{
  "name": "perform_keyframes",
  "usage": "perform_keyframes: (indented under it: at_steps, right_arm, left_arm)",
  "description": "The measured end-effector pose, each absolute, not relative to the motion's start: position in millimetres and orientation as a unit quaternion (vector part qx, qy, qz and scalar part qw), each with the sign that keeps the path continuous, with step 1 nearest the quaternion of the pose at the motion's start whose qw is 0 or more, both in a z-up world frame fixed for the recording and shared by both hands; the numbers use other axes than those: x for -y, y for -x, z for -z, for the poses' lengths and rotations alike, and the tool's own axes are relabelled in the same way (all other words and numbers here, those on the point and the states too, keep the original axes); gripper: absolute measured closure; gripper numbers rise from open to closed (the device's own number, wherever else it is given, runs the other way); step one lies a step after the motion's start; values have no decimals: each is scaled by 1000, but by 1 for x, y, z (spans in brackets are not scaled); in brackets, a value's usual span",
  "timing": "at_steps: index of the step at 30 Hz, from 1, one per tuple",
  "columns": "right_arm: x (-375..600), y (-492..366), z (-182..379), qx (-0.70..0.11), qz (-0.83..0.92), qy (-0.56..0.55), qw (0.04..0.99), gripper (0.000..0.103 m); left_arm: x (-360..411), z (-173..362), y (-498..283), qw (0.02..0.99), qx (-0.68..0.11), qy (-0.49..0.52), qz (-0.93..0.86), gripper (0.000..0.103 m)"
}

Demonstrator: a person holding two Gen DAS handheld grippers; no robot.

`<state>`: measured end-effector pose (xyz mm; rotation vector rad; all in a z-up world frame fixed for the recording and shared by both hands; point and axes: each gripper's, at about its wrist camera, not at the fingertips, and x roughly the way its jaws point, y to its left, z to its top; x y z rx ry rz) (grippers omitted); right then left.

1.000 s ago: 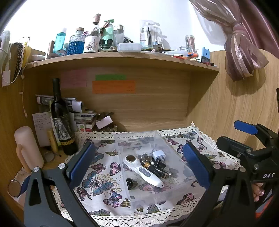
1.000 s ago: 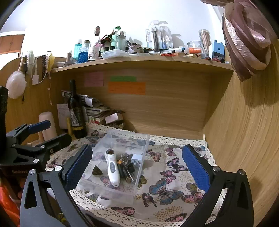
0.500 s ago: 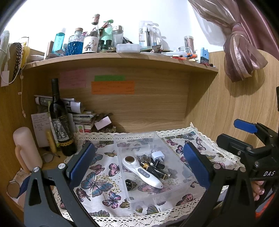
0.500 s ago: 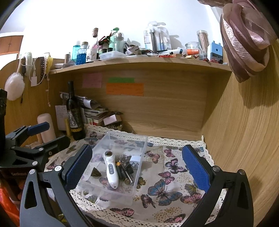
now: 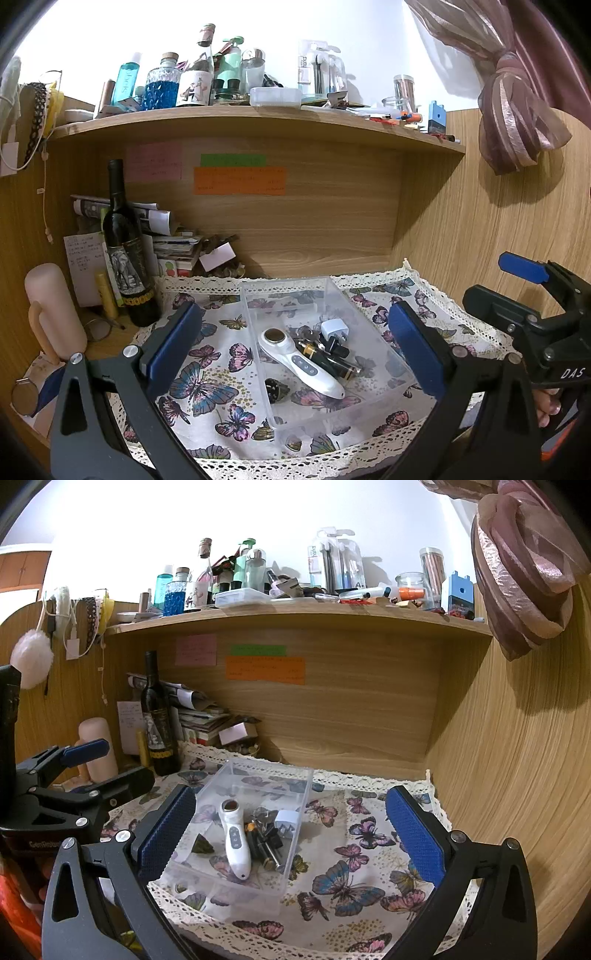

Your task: Organize rigid objects

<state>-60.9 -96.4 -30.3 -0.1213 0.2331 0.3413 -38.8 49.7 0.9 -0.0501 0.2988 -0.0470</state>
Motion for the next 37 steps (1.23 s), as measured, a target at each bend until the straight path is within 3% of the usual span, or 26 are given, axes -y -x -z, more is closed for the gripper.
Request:
perform_keyframes:
  at_steps: [37]
  right_arm:
    - [103, 43, 31, -131, -170, 47, 975, 0]
  left_arm:
    - [-53, 4, 27, 986, -161, 37, 32, 0]
